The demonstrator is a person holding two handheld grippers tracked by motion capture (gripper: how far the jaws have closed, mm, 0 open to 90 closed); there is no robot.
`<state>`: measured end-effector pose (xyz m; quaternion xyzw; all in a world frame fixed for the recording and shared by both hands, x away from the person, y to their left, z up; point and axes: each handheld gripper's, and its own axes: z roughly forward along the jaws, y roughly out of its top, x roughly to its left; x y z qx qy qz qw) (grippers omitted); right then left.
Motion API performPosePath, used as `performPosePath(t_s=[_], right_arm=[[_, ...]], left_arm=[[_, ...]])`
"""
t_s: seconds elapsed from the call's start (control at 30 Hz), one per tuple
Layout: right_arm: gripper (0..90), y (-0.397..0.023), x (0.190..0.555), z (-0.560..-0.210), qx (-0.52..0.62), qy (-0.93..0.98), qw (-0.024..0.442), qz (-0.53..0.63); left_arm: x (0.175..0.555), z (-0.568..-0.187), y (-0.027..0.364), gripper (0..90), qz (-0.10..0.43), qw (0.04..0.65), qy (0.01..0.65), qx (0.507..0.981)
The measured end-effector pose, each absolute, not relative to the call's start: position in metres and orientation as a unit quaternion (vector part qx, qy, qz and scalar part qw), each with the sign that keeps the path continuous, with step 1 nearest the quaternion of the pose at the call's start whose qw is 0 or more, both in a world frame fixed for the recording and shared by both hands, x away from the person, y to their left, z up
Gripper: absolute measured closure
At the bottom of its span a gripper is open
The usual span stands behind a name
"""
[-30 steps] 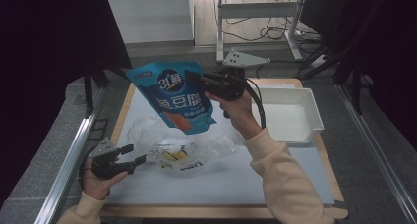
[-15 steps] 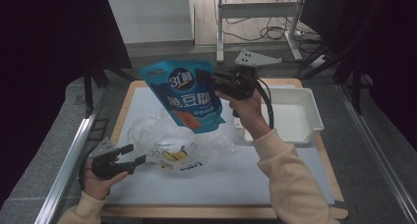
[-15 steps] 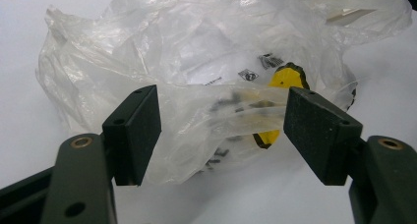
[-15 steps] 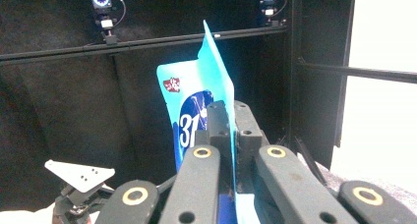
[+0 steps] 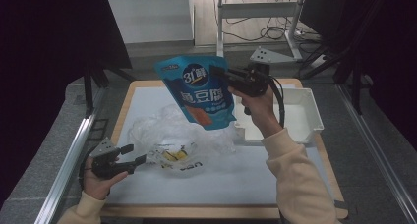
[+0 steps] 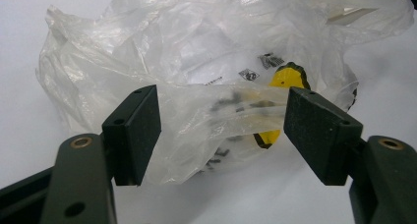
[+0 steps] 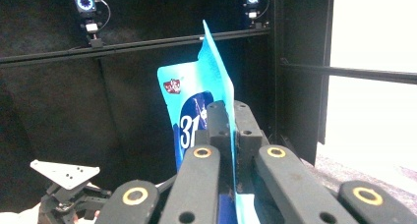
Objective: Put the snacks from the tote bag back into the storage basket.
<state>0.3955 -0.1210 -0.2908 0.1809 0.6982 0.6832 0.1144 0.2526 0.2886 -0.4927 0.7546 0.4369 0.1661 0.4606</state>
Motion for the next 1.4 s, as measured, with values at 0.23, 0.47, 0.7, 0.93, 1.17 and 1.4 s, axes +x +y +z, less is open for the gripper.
performPosePath(t_s=[0.23,0.47,0.7,0.93,1.17,1.4], right_arm=[[88.8,-0.132,0.400,-0.289,0.191,0.693,0.121,0.684],[88.8,-0.140,0.404,-0.288,0.195,0.691,0.128,0.684],[88.8,-0.152,0.408,-0.286,0.207,0.685,0.136,0.685],[88.8,-0.165,0.412,-0.283,0.219,0.677,0.149,0.687],[88.8,-0.179,0.418,-0.280,0.233,0.672,0.161,0.684],[88.8,-0.192,0.424,-0.280,0.243,0.669,0.172,0.680]], left_arm=[[0.253,-0.493,0.289,30.2,0.166,0.460,0.437,0.755],[0.253,-0.493,0.288,30.2,0.166,0.460,0.437,0.755],[0.253,-0.493,0.288,30.2,0.166,0.459,0.437,0.755],[0.253,-0.493,0.288,30.2,0.165,0.460,0.438,0.755],[0.253,-0.493,0.288,30.2,0.165,0.459,0.438,0.755],[0.253,-0.494,0.287,30.2,0.164,0.459,0.438,0.756]])
